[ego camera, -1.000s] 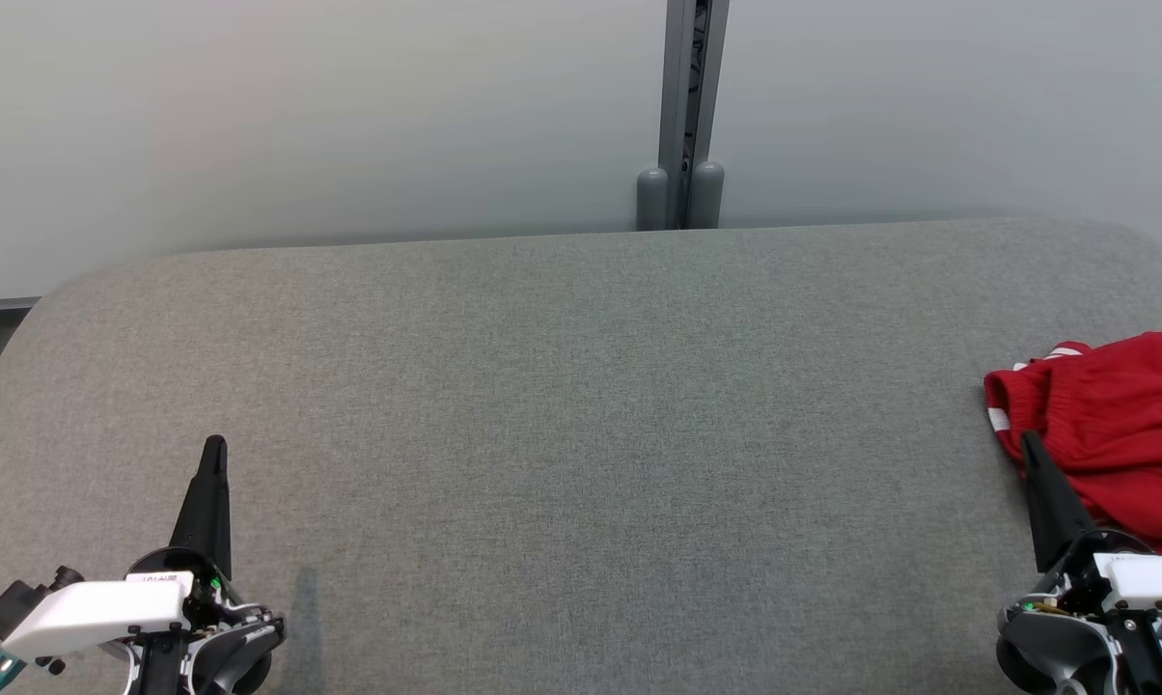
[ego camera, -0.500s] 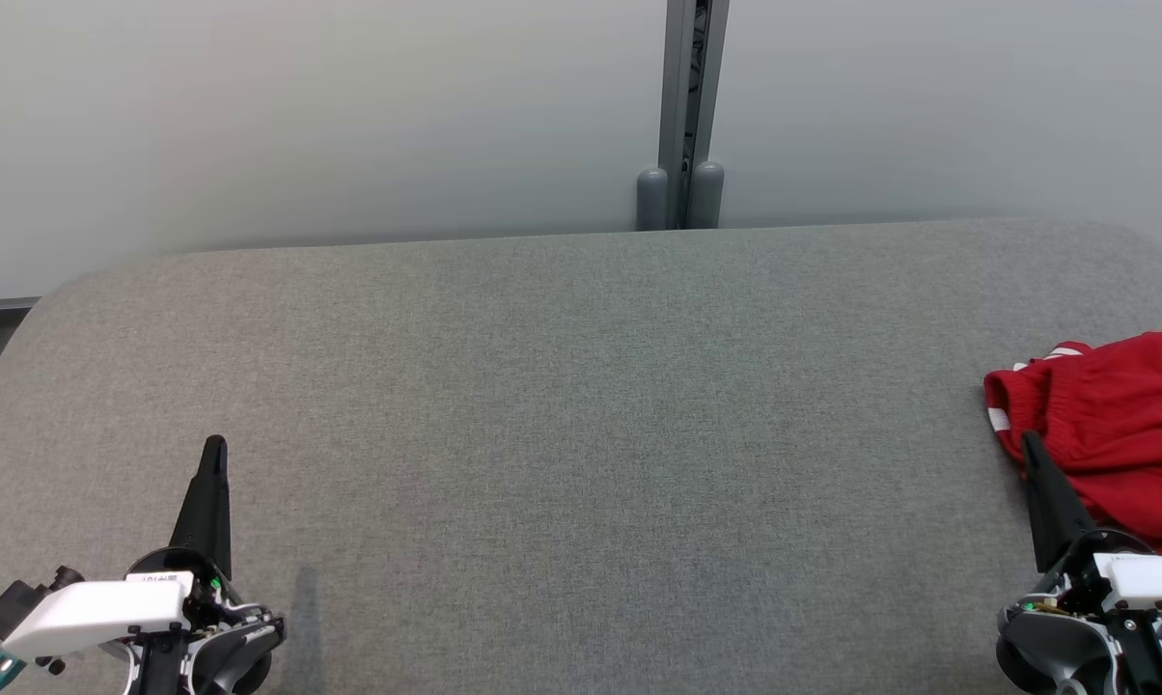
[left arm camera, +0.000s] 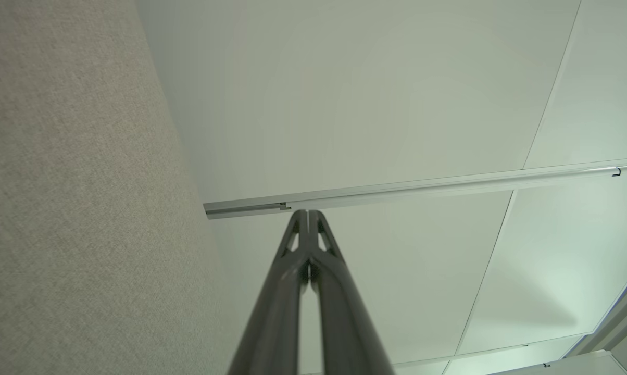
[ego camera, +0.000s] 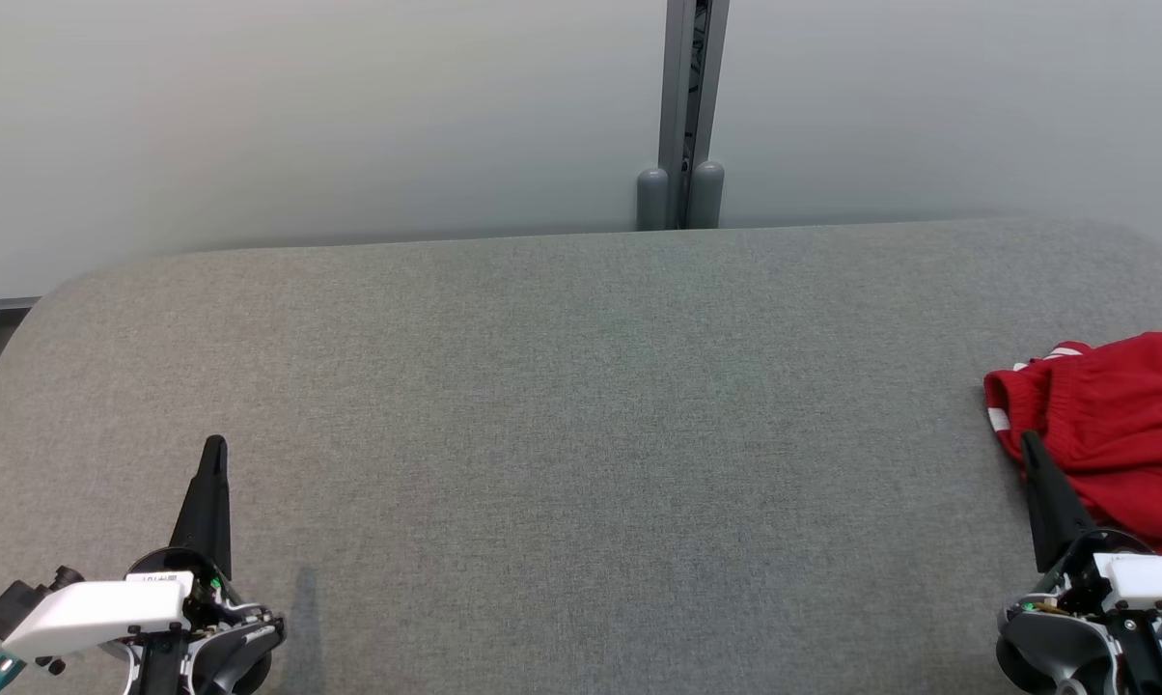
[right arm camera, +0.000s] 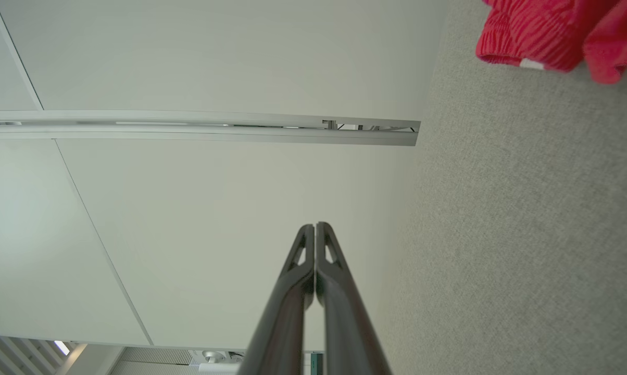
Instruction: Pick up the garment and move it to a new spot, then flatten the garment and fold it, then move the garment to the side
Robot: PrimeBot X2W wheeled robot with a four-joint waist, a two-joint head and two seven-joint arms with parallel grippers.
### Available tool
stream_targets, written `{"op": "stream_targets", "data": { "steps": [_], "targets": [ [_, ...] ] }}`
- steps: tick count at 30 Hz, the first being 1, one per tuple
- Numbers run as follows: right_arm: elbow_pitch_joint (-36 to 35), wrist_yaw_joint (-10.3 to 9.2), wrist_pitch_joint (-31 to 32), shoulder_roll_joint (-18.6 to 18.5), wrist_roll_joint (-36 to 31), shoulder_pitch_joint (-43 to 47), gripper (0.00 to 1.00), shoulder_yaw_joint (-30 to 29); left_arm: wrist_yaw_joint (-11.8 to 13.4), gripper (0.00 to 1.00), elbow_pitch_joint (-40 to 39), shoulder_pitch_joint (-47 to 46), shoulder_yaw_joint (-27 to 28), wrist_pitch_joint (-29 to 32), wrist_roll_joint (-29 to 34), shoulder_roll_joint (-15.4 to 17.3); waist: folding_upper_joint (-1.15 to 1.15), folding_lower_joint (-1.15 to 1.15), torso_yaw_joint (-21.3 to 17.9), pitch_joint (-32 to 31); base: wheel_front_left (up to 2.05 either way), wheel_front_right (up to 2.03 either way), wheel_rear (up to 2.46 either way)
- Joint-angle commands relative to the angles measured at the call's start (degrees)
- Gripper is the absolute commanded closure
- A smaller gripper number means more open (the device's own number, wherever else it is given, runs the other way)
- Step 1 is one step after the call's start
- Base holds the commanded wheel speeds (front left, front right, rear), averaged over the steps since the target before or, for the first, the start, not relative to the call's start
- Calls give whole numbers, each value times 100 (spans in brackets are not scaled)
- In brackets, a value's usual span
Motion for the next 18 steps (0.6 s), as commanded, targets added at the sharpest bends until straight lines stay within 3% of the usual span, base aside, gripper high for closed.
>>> {"op": "stream_targets", "data": {
  "steps": [1, 18],
  "targets": [
    [-22, 2, 21, -53, 15, 54, 100, -6, -23, 100, -15, -72, 24, 20, -9, 28, 0, 0, 0, 0, 0, 0, 0],
    [-22, 2, 21, -53, 15, 54, 100, -6, -23, 100, -15, -72, 23, 20, -9, 28, 0, 0, 0, 0, 0, 0, 0]
  ]
}}
